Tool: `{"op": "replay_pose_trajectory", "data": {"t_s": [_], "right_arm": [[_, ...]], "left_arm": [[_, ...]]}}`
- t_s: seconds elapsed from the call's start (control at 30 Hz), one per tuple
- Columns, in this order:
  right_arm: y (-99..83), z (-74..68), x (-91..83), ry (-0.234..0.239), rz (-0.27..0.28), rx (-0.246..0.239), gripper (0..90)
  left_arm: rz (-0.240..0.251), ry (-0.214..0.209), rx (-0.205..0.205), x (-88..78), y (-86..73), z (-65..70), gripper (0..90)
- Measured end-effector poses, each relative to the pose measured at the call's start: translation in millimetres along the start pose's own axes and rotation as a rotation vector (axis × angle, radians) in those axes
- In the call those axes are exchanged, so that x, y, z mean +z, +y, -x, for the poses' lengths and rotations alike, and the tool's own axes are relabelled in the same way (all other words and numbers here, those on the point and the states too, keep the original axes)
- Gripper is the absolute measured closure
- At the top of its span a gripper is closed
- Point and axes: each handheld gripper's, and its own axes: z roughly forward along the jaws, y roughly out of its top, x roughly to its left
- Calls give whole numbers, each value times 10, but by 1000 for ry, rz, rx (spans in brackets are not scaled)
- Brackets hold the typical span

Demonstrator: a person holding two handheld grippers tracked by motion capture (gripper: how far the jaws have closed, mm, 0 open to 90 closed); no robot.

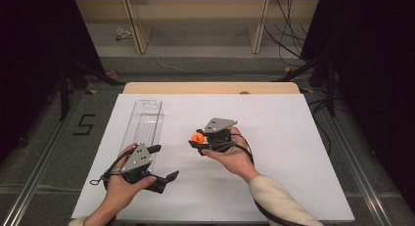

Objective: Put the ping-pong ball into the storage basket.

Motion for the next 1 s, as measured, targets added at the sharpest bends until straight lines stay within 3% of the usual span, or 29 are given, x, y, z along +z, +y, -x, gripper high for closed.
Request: {"op": "replay_pose_trajectory", "data": {"t_s": [1.0], "right_arm": [[132,-28,115,15,7,-6,515]], "left_arm": [[3,-3,-5,-2,3,5,0]]}}
